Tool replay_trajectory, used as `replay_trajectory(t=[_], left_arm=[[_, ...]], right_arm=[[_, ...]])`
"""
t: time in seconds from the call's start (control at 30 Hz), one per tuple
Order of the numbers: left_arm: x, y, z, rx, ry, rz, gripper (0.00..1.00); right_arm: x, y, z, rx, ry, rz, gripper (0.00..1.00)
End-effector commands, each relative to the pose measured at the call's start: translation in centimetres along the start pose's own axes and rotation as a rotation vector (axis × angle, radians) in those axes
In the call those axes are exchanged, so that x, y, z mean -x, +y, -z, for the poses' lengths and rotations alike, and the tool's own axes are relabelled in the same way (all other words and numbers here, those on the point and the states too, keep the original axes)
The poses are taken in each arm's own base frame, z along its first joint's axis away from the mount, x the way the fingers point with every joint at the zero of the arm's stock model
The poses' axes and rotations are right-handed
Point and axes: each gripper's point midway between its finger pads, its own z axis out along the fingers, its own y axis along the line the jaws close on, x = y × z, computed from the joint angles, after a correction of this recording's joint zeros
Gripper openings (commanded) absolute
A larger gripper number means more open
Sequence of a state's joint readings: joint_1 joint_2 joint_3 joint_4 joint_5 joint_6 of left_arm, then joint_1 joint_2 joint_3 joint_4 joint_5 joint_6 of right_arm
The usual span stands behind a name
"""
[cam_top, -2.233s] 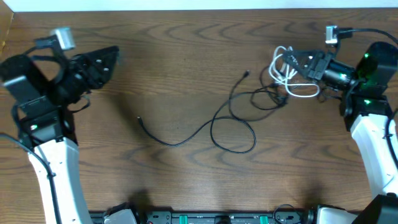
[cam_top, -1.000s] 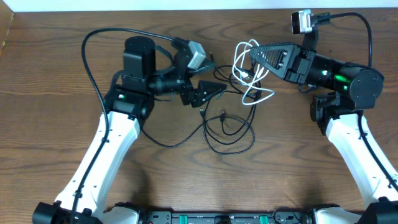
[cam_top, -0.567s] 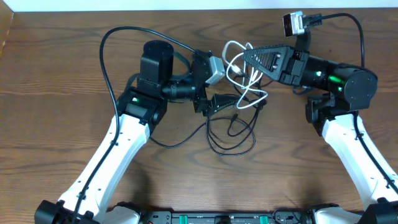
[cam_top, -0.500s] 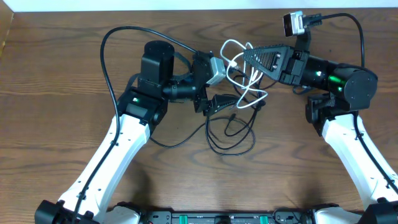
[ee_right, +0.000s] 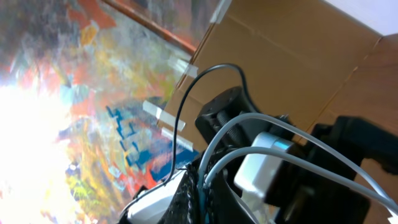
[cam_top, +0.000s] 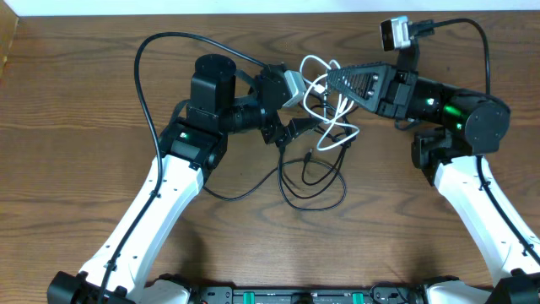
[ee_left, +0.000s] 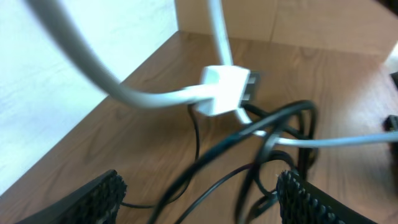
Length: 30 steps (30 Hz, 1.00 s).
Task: Untangle cables
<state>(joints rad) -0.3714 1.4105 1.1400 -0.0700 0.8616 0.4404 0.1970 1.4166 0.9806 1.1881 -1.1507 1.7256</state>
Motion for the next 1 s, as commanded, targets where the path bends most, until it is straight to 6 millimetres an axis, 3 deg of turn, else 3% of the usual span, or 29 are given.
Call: replay_trajectory(t=[0.0,0.17,0.2,0.23,0.37,0.67,0.83,0.97], left_arm=[[-0.1,0.9,-0.2,0.041,0.013,-0.015,0.78],[0.0,0.8,-0.2,0.038,0.009,-0.02,0.78],[0.1,0.6,-0.3,0.034,0.006,-0.024,0.73],[0.2,0.5,-0.4,0.03,0.002,-0.028,0.64],[0.6,0.1,-0.7,0.021,-0.009,-0.043,0.08],[0.2,1.1,-0.3,0.061,0.006,-0.031,0.07],[-2.0,6.0,1.7,0.297,0.092,0.074,0.07],[-4.8,10.7,5.2,0.546,0.169,0.217,0.08]], right_arm=[[0.0,1.4,-0.6,0.037,-0.011,0.003,0.01],[-0.1,1.8,-0.8,0.051,-0.01,0.006,0.01],[-0.2,1.8,-0.8,0.053,-0.007,0.003,0.01],[-0.2,1.8,-0.9,0.054,-0.005,0.002,0.01],[-0.3,1.9,-1.1,0.058,-0.004,0.0,0.01],[-0.2,1.8,-0.9,0.055,-0.009,0.002,0.01],[0.4,1.6,-0.2,0.037,-0.024,0.025,0.01],[1.0,1.3,0.7,0.018,-0.036,0.035,0.01]])
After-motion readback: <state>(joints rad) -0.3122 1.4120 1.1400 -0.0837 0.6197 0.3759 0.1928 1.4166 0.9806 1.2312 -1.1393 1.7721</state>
